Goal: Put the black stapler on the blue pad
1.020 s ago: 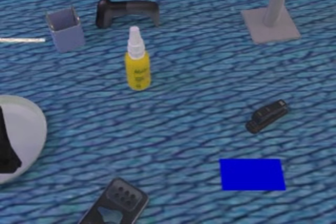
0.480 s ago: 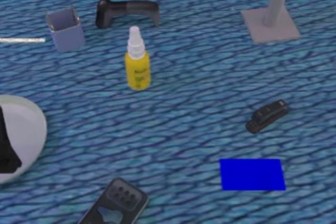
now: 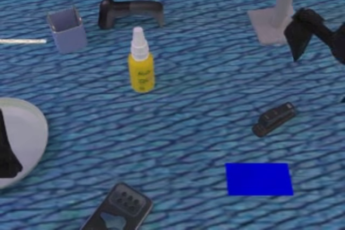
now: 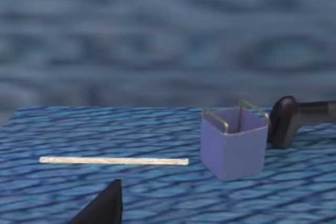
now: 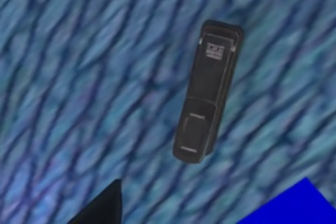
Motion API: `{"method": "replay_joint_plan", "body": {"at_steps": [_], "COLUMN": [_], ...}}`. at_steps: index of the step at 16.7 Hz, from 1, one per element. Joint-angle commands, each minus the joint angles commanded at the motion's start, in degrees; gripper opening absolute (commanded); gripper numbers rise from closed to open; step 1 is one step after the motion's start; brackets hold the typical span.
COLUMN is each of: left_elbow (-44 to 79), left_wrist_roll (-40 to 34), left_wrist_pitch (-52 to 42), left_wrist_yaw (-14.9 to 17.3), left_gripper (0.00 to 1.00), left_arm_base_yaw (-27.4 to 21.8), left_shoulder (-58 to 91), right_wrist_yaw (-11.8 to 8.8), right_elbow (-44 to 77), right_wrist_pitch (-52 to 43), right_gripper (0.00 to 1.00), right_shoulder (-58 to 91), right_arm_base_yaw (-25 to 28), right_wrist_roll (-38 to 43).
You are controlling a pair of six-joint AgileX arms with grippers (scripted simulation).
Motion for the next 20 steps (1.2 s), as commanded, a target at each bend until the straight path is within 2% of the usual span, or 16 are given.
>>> {"method": "replay_joint_plan", "body": {"at_steps": [5, 9, 15, 20], "left_elbow": [0.0, 0.0, 0.0, 0.0], "left_wrist_roll": [0.0, 0.0, 0.0, 0.0], "left_wrist_pitch": [0.0, 0.0, 0.0, 0.0], "left_wrist_yaw": [0.0, 0.0, 0.0, 0.0], "left_gripper": [1.00, 1.00, 1.00, 1.00], "left_arm_base_yaw": [0.0, 0.0, 0.0, 0.0], "left_shoulder": [0.0, 0.0, 0.0, 0.0], "right_wrist_yaw": [-0.2, -0.2, -0.2, -0.2], "right_elbow": [15.6, 20.2, 19.2, 11.3], "right_wrist_pitch": [-10.2, -13.0, -12.0, -0.3], "right_gripper": [1.00, 1.00, 1.00, 1.00], "right_shoulder": [17.4, 22.1, 22.2, 25.4], "right_arm_base_yaw": [3.1, 4.0, 3.8, 4.0], "right_wrist_roll": [11.5, 14.9, 14.7, 14.9]}}
